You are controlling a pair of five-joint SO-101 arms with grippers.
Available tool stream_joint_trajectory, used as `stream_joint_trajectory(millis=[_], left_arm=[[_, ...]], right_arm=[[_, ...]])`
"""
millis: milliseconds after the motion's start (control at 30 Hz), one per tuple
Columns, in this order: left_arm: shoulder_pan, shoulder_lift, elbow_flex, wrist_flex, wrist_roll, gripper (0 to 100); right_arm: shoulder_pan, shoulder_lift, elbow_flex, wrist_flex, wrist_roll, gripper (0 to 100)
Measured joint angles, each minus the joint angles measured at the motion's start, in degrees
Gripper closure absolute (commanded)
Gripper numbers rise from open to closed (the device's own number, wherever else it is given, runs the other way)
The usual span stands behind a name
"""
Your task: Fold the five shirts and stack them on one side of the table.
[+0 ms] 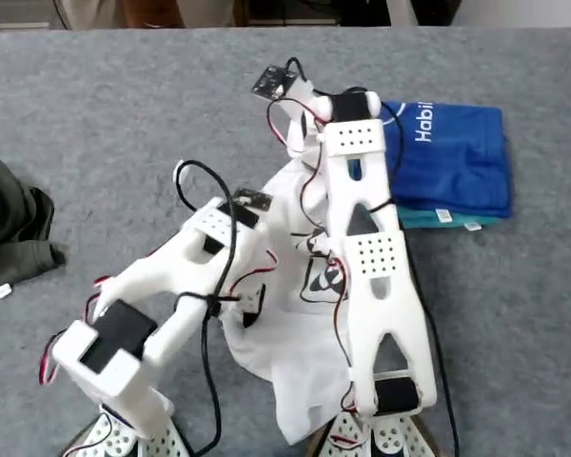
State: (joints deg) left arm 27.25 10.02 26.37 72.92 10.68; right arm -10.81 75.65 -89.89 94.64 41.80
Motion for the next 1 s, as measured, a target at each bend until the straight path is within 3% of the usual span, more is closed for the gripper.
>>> stream_joint_trajectory(millis=[67,200,300,533,700,867,1000], left_arm=[[0.00,2.90,-1.67,0.09,1.67,83],[-2.37,5.01,-4.04,0.18,2.55,99],[-6.59,5.45,-7.21,0.00,2.55,99],[-25.41,5.89,-14.68,-0.18,2.73,98],[-35.78,6.51,-27.78,2.81,3.16,98],[-40.79,6.51,-44.57,4.57,3.25,98],[-41.76,6.51,-53.98,0.88,3.25,97]], right_arm=[[0.09,0.00,-0.97,0.00,0.44,99.6],[0.18,0.00,-1.41,0.00,0.53,99.6],[0.18,0.00,-1.41,0.00,0.53,99.6],[0.18,-0.97,-2.55,4.48,4.40,99.6],[0.00,-6.77,-2.81,6.77,3.96,99.6],[0.00,-11.78,-1.67,6.86,3.78,99.6],[0.00,-14.95,3.52,6.86,3.78,99.6]])
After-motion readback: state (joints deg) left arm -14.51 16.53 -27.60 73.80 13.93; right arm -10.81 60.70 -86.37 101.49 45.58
